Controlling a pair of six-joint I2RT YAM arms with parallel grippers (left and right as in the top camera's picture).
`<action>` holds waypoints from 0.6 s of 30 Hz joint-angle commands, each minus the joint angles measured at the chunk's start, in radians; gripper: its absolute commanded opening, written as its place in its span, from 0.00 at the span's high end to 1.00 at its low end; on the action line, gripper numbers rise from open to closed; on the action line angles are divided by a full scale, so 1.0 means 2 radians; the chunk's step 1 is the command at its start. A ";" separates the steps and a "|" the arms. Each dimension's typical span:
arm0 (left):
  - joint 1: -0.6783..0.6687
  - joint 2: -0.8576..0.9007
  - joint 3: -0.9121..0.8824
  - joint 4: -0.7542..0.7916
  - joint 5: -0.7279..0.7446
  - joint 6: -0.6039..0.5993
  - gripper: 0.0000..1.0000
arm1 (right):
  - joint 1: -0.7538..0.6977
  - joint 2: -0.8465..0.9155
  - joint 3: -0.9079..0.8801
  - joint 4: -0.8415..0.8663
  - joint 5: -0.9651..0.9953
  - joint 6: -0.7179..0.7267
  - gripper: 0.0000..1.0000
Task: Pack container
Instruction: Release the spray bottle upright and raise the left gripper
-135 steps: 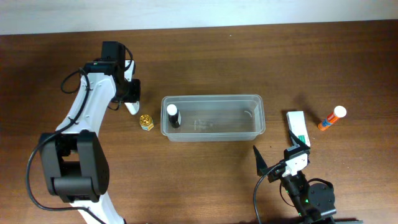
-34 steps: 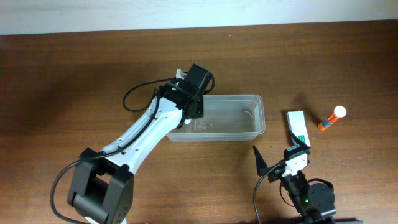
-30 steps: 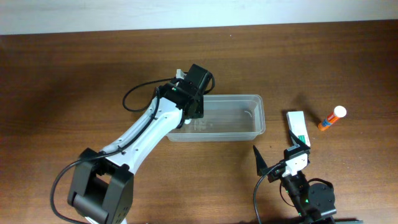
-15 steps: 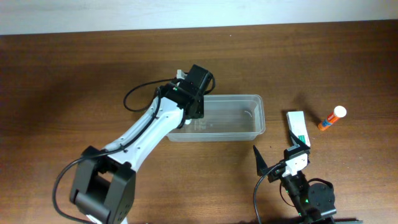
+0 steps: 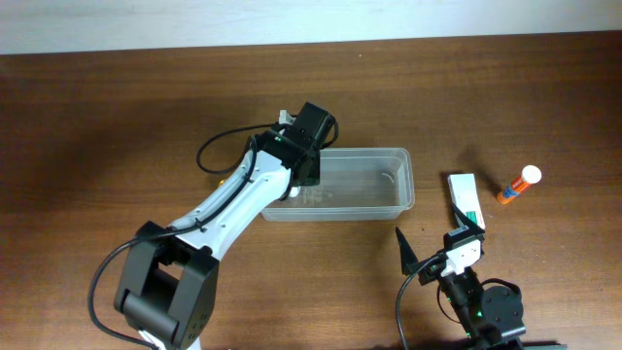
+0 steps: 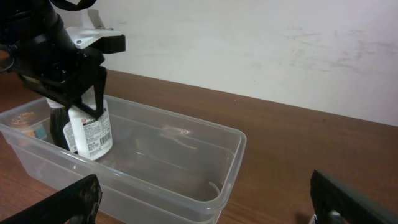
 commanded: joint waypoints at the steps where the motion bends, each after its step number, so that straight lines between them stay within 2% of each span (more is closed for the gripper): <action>1: -0.003 0.001 0.001 0.001 -0.006 0.006 0.55 | -0.002 -0.003 -0.002 -0.003 0.004 0.006 0.02; 4: -0.003 0.000 0.003 0.001 -0.006 0.006 0.50 | -0.002 -0.003 -0.002 -0.003 0.004 0.006 0.02; 11: -0.003 0.000 0.027 -0.007 -0.005 0.023 0.50 | -0.002 -0.003 -0.002 -0.003 0.004 0.006 0.02; 18: -0.002 0.000 0.095 -0.039 -0.009 0.048 0.50 | -0.002 -0.003 -0.002 -0.003 0.004 0.006 0.02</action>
